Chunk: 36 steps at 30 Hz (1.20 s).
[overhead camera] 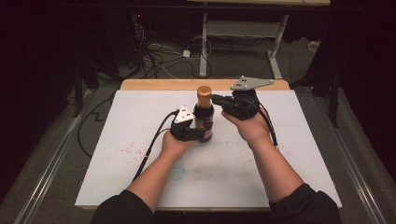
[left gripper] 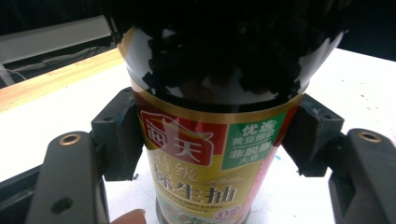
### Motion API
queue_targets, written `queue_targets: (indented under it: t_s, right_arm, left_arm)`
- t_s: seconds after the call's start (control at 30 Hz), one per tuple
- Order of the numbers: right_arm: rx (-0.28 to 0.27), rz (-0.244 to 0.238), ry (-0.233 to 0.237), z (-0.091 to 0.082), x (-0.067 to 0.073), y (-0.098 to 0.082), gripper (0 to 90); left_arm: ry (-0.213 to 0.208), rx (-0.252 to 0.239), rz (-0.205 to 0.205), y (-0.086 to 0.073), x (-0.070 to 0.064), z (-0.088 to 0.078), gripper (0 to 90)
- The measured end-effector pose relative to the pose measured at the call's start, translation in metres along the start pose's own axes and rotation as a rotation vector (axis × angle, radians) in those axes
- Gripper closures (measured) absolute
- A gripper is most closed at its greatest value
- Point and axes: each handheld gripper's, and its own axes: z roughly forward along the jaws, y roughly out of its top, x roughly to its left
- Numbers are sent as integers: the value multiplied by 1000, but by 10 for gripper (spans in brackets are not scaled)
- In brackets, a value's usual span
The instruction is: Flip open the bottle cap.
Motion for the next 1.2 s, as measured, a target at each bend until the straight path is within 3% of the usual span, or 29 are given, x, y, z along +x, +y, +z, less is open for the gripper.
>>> queue_targets:
  t_s: [0.3, 1.2]
  right_arm:
    - [11, -21, 3, 3, 2, 5, 900]
    - [95, -60, -13, 1, 3, 18, 900]
  left_arm:
    - [-6, 9, -8, 1, 3, 0, 287]
    - [31, 9, 20, 0, -3, 1, 303]
